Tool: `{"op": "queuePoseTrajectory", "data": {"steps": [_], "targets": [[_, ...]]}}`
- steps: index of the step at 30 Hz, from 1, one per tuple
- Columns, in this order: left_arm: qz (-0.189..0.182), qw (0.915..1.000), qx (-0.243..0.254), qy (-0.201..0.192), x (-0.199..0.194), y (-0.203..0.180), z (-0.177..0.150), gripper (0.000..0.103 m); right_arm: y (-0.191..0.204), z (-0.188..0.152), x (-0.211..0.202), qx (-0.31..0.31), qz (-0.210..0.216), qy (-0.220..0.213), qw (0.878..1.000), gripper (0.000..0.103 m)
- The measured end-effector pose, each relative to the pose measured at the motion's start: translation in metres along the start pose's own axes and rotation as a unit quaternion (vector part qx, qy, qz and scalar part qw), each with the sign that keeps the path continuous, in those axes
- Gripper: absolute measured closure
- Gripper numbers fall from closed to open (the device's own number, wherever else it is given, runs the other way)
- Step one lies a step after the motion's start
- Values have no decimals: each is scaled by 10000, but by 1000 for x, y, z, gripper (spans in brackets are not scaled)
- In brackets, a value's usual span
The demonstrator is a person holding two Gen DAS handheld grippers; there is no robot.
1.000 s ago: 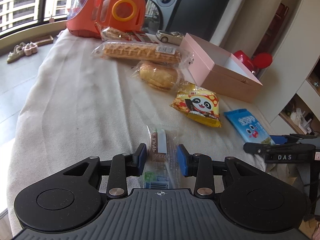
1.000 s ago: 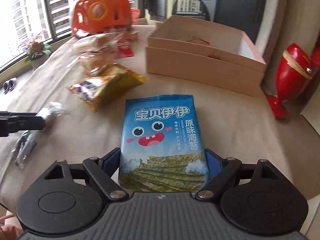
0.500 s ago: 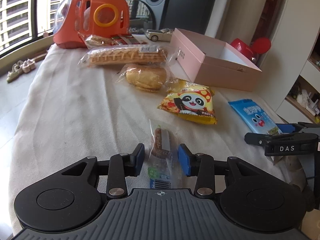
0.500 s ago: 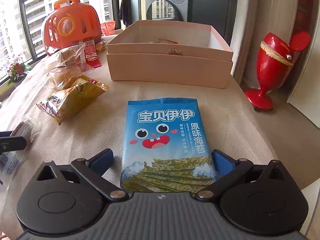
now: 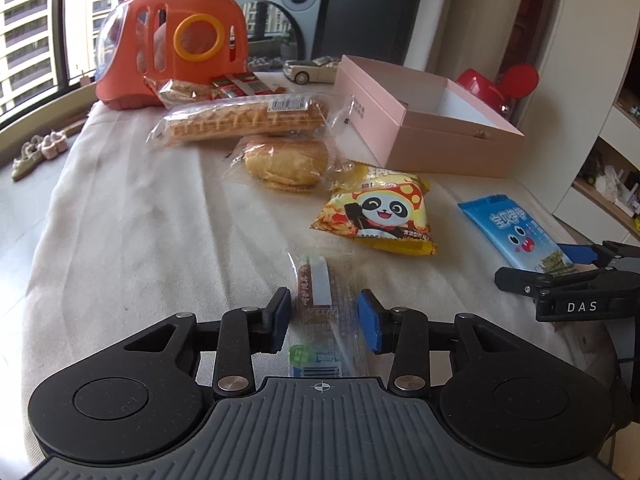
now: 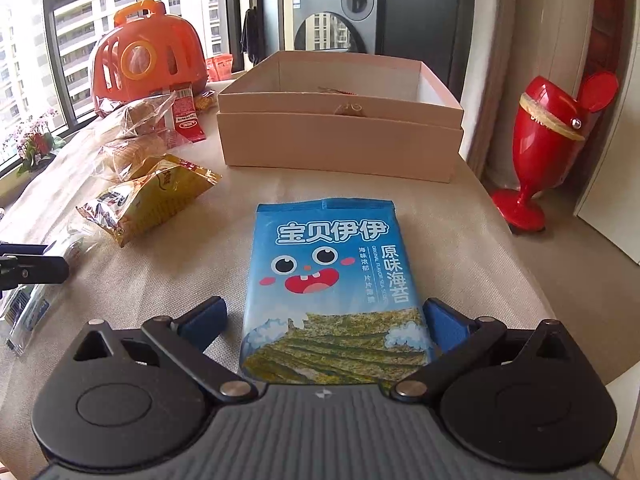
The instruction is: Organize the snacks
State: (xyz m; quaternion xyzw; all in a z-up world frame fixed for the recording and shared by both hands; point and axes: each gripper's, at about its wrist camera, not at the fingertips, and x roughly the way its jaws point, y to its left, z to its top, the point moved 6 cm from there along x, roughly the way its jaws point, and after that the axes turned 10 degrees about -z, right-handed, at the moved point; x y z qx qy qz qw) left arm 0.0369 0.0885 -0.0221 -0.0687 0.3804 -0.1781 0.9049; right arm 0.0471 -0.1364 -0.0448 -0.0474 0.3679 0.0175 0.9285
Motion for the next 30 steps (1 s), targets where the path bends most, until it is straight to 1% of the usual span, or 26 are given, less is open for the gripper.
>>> {"op": "queuePoseTrajectory", "data": {"steps": [3, 5, 7, 10, 11, 17, 24, 27, 30], "targets": [[21, 10000, 50, -40, -4, 0, 1, 61, 0, -1, 0, 3, 1, -34, 10000, 0], [-42, 10000, 60, -57, -8, 0, 1, 61, 0, -1, -1, 6, 3, -55, 10000, 0], [-126, 9998, 111, 65, -6, -2, 0, 61, 0, -1, -1, 14, 0, -68, 10000, 0], [-73, 9996, 211, 169, 0, -4, -1, 58, 0, -2, -1, 21, -2, -85, 10000, 0], [-46, 9996, 223, 180, 2, -5, -1, 59, 0, -2, -1, 26, -1, -98, 9999, 0], [87, 9992, 315, 214, 12, -8, 8, 59, -1, -5, -4, 40, 14, -167, 9999, 0], [34, 9994, 303, 178, 18, -5, 13, 58, -2, -4, -3, -16, 65, -133, 9999, 0], [-3, 9992, 367, 130, 16, -5, 10, 59, -2, 2, 1, -144, 197, -12, 9997, 0], [-9, 9992, 378, 113, 12, -8, 7, 60, -4, 8, 7, -94, 177, 68, 9998, 0]]}}
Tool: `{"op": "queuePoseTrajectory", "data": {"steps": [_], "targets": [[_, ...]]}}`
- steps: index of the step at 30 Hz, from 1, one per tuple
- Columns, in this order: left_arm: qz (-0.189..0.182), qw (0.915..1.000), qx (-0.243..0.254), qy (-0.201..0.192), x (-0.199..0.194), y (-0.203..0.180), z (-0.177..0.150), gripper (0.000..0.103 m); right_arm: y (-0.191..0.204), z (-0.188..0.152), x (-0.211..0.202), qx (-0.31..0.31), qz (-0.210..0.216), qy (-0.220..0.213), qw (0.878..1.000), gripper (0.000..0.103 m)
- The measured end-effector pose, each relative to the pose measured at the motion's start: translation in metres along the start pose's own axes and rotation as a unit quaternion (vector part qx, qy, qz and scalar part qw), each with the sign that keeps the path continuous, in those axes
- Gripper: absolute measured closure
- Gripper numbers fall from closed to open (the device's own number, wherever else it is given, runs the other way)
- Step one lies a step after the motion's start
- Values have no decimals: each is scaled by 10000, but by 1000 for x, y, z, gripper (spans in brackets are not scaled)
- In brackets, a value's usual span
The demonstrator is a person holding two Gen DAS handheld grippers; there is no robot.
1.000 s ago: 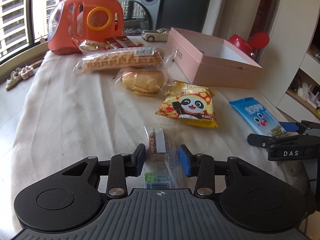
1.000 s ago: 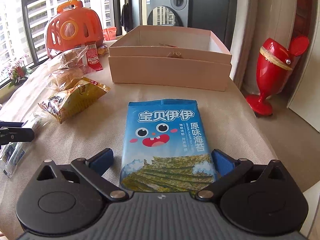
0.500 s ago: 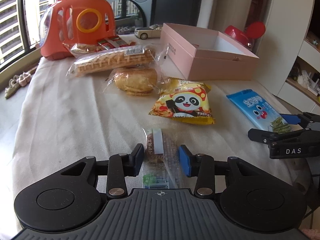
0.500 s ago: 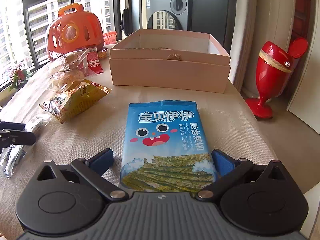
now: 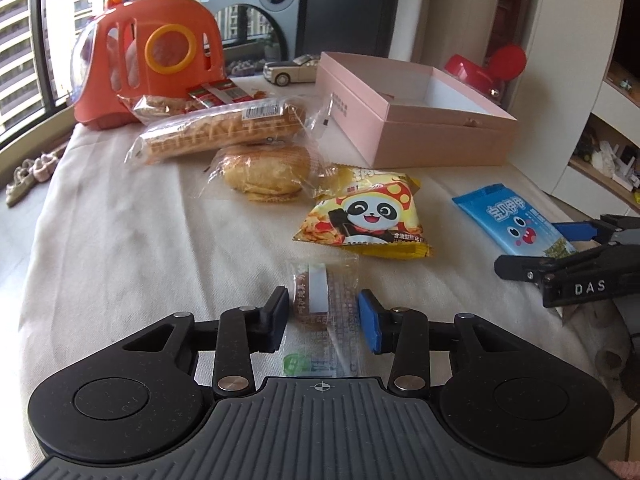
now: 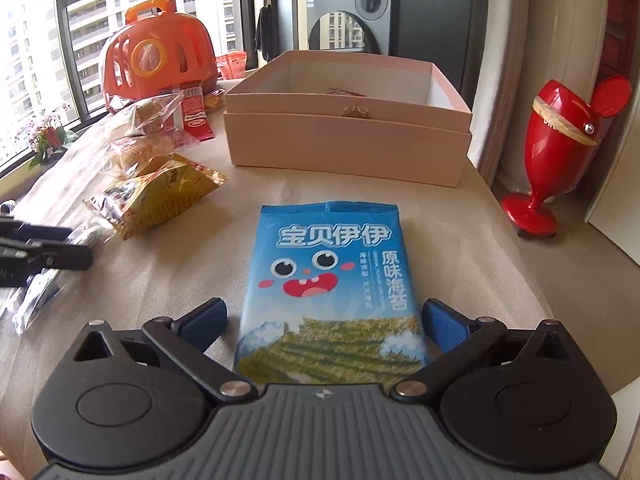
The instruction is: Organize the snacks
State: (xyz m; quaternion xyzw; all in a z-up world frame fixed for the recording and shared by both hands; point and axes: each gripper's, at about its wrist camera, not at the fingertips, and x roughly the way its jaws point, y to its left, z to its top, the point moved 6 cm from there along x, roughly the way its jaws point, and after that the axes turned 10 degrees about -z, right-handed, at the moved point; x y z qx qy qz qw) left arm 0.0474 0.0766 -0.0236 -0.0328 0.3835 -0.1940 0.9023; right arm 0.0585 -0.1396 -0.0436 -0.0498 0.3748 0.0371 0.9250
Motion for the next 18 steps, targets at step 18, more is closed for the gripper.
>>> {"op": "queuePoseTrajectory", "data": {"steps": [18], "targets": [[75, 9997, 105, 189, -5, -12, -6, 60, 3, 8, -26, -422, 14, -130, 9990, 18]]}}
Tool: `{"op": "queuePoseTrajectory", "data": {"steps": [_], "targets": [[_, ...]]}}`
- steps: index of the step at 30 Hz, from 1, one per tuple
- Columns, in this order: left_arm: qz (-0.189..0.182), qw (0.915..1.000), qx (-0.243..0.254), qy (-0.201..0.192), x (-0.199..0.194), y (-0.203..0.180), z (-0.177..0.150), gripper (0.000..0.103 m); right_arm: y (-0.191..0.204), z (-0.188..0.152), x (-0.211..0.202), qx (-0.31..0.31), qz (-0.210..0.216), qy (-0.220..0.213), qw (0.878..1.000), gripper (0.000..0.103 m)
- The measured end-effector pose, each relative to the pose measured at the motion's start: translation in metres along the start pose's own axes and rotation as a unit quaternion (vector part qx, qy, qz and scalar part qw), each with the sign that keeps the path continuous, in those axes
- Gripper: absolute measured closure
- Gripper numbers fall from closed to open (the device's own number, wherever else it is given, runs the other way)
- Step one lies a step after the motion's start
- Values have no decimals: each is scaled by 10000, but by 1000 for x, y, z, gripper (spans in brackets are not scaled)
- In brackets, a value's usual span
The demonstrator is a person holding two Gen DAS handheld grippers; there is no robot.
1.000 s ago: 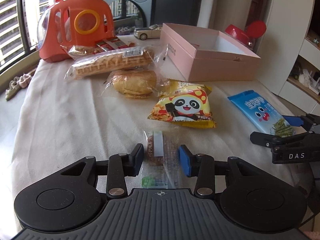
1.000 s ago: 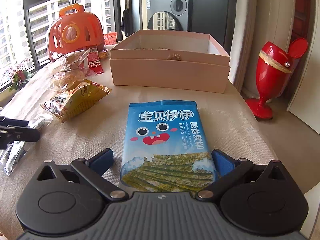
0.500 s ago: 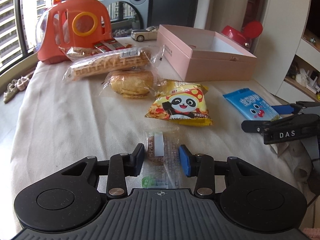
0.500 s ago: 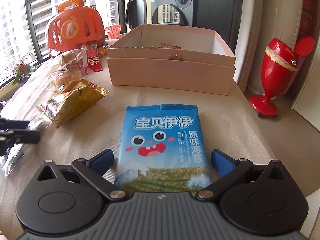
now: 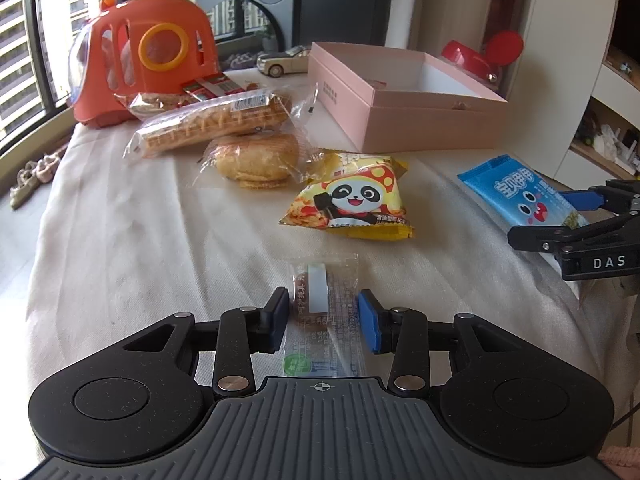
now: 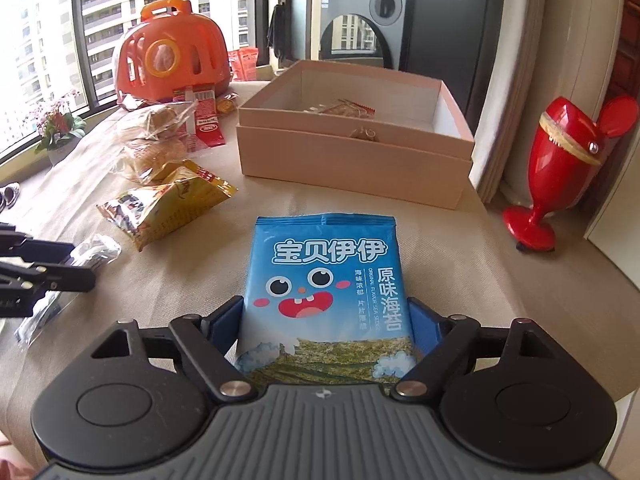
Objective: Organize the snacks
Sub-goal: 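Lower both packets into the pink box and open both grippers, then grasp the red-wrapped bar with the right gripper while the left gripper grasps a bread packet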
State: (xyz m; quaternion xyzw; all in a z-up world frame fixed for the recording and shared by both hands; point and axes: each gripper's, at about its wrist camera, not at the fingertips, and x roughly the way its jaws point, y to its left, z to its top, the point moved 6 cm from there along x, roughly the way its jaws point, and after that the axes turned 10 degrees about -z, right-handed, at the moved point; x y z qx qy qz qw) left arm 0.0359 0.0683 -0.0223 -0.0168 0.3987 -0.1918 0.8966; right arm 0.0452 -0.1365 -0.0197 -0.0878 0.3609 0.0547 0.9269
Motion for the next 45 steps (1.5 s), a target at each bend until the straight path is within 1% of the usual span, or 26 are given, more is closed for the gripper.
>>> {"op": "queuePoseTrajectory", "data": {"steps": [3, 5, 7, 8, 9, 12, 13, 14, 16, 18, 19, 20, 21, 22, 23, 24, 26, 29, 31, 32, 34, 37, 39, 41, 43, 45], "targets": [[-135, 9999, -6, -17, -8, -6, -1, 61, -5, 3, -13, -64, 11, -93, 9999, 18], [-285, 9994, 14, -204, -25, -15, 3, 61, -10, 8, -26, -68, 26, -220, 9997, 19], [-739, 9958, -99, -523, -49, -23, 21, 61, -22, 23, -46, 84, 78, -487, 9987, 19], [-954, 9926, -130, -739, -62, -27, 37, 61, -29, 35, -58, 174, 125, -671, 9975, 19], [-1048, 9892, -104, -1015, -73, -29, 58, 61, -38, 52, -70, 270, 143, -896, 9955, 19], [-1146, 9765, -7, -1826, -82, -33, 122, 60, -68, 112, -95, 565, 95, -1487, 9872, 19], [-1219, 9734, -68, -1940, -72, -34, 145, 60, -78, 132, -96, 657, 142, -1608, 9847, 18], [-1301, 9729, -145, -1905, -57, -37, 163, 60, -87, 151, -94, 730, 172, -1683, 9829, 18], [-1598, 9742, -393, -1542, -11, -44, 193, 60, -104, 183, -80, 826, 61, -1738, 9813, 18], [-1883, 9722, -654, -1231, 36, -50, 214, 60, -115, 203, -59, 847, -93, -1665, 9823, 18], [-1992, 9705, -693, -1170, 64, -55, 224, 59, -120, 211, -44, 884, -170, -1585, 9833, 18], [-1995, 9723, -600, -1059, 90, -57, 232, 58, -123, 216, -32, 911, -204, -1503, 9842, 18], [-1889, 9764, -542, -892, 114, -57, 238, 59, -125, 220, -18, 929, -200, -1410, 9854, 18], [-1663, 9814, -564, -775, 133, -53, 239, 61, -126, 222, -5, 952, -201, -1316, 9865, 18], [-1504, 9834, -630, -793, 141, -48, 241, 61, -127, 222, 7, 991, -214, -1215, 9874, 18], [-1539, 9815, -712, -891, 141, -44, 241, 61, -129, 222, 18, 1027, -208, -1111, 9883, 18], [-1621, 9786, -767, -1013, 132, -38, 241, 61, -129, 217, 38, 1060, -138, -976, 9895, 18], [-1198, 9843, -562, -1168, 115, -24, 239, 61, -121, 218, 68, 1097, -35, -801, 9907, 18], [-908, 9860, -516, -1300, 103, -7, 238, 61, -107, 222, 87, 997, 163, -615, 9930, 15], [-805, 9863, -541, -1331, 98, 2, 236, 61, -101, 225, 96, 949, 136, -494, 9942, 15], [-619, 9870, -632, -1343, 87, 24, 229, 61, -93, 221, 101, 939, 92, -368, 9949, 15], [-423, 9874, -746, -1332, 70, 53, 213, 61, -82, 214, 95, 863, 129, -347, 9956, 14], [-241, 9834, -954, -1523, 48, 74, 195, 61, -73, 208, 87, 745, 107, -382, 9964, 12], [-90, 9751, -1300, -1795, 26, 95, 175, 61, -60, 202, 79, 618, 190, -380, 9972, 8], [42, 9631, -1769, -2030, 2, 114, 147, 61, -40, 200, 76, 479, 457, -291, 9974, 7], [181, 9523, -2223, -2082, -13, 131, 124, 61, -10, 200, 75, 343, 799, -96, 9962, 7]]}}
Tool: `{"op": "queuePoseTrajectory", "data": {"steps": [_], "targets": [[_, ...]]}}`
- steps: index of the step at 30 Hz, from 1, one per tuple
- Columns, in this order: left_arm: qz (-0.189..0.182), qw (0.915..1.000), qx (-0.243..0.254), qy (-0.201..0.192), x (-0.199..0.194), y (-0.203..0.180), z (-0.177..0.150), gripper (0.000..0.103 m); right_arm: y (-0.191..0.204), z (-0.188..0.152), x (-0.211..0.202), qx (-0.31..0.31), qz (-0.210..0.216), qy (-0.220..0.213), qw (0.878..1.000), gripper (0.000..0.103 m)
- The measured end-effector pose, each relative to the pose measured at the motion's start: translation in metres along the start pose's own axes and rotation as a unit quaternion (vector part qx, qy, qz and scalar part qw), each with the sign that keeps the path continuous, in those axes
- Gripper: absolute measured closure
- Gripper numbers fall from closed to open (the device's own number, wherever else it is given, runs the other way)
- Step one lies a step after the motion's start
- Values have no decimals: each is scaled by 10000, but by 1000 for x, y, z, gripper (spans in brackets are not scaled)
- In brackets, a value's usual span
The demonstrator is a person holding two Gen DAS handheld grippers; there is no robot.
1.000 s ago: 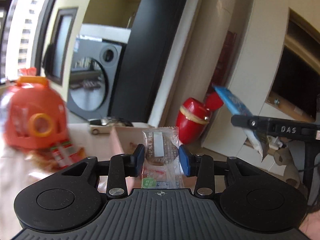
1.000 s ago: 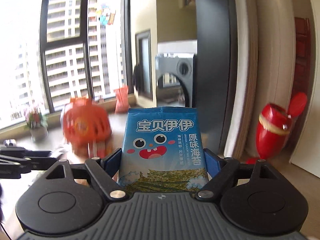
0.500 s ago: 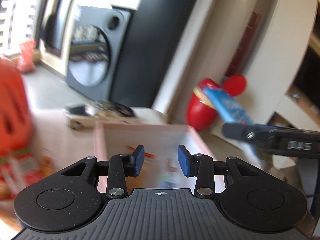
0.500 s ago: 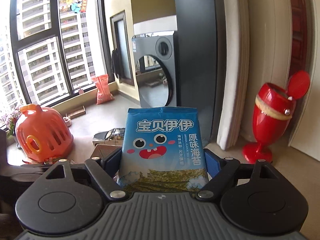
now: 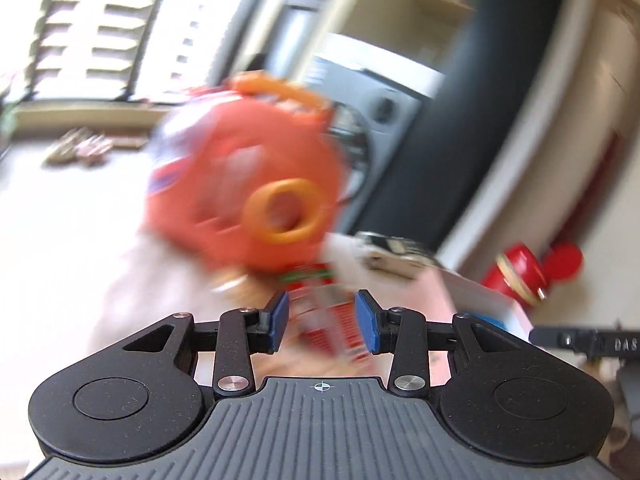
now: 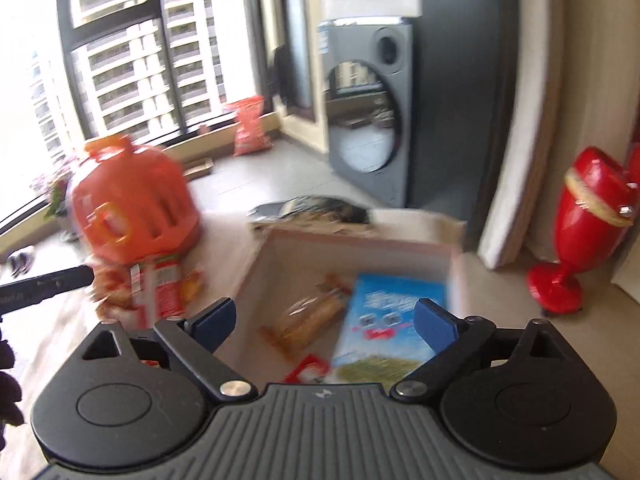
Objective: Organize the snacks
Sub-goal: 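Grasp the red-wrapped bar with the right gripper while the left gripper grasps a bread packet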
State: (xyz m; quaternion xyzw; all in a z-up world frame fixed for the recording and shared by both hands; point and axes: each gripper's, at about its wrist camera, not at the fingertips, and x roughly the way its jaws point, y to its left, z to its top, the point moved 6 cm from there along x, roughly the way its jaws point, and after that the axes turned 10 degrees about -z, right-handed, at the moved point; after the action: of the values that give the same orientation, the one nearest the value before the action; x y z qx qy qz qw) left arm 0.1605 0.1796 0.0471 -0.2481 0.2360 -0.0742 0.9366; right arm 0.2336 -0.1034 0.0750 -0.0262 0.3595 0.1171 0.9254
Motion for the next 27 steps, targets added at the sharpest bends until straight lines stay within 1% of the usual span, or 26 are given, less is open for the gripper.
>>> {"op": "queuePoseTrajectory", "data": {"steps": [2, 4, 7, 9, 11, 12, 13, 15, 18, 20, 21, 22, 23, 24, 25, 26, 27], "targets": [[71, 9995, -308, 70, -13, 20, -9, 61, 30, -1, 7, -65, 344, 239, 9991, 7], [7, 9986, -505, 153, -20, 35, -18, 61, 64, 1, 16, -144, 640, 441, 9969, 7], [-98, 9976, -655, 219, -22, 52, -22, 61, 109, 10, 38, -242, 811, 751, 9936, 7], [-201, 9963, -834, 50, -19, 60, -13, 61, 131, 20, 59, -99, 831, 1004, 9914, 7], [-322, 9954, -859, -266, -14, 64, 5, 61, 147, 35, 84, 17, 714, 1127, 9911, 7], [-363, 9951, -842, -381, -5, 64, 15, 61, 153, 41, 99, -10, 528, 1159, 9919, 7], [-394, 9951, -827, -376, 9, 64, 26, 61, 156, 46, 112, -53, 318, 1212, 9921, 7], [-334, 9965, -763, -116, 34, 67, 37, 61, 155, 49, 136, -41, 29, 1415, 9899, 7], [26, 9975, -701, 122, 67, 76, 40, 61, 153, 44, 163, 60, -31, 1773, 9841, 7], [56, 9975, -602, 353, 86, 82, 34, 61, 152, 40, 173, 132, 11, 1862, 9824, 7], [11, 9974, -593, 403, 91, 85, 30, 61, 153, 37, 175, 158, 38, 1867, 9823, 9], [-95, 9972, -601, 424, 92, 87, 27, 60, 153, 34, 175, 169, 61, 1865, 9823, 18], [-215, 9969, -626, 432, 92, 89, 24, 63, 155, 30, 173, 149, 124, 1878, 9820, 31], [-374, 9957, -703, 466, 88, 92, 20, 64, 157, 27, 170, 47, 110, 1849, 9827, 33], [-486, 9941, -813, 519, 85, 94, 16, 65, 160, 23, 164, -138, 78, 1766, 9842, 42], [-587, 9928, -882, 567, 80, 95, 12, 65, 163, 18, 158, -279, 149, 1755, 9840, 50], [-681, 9919, -861, 633, 71, 94, 6, 65, 166, 12, 150, -368, 203, 1748, 9837, 51]]}}
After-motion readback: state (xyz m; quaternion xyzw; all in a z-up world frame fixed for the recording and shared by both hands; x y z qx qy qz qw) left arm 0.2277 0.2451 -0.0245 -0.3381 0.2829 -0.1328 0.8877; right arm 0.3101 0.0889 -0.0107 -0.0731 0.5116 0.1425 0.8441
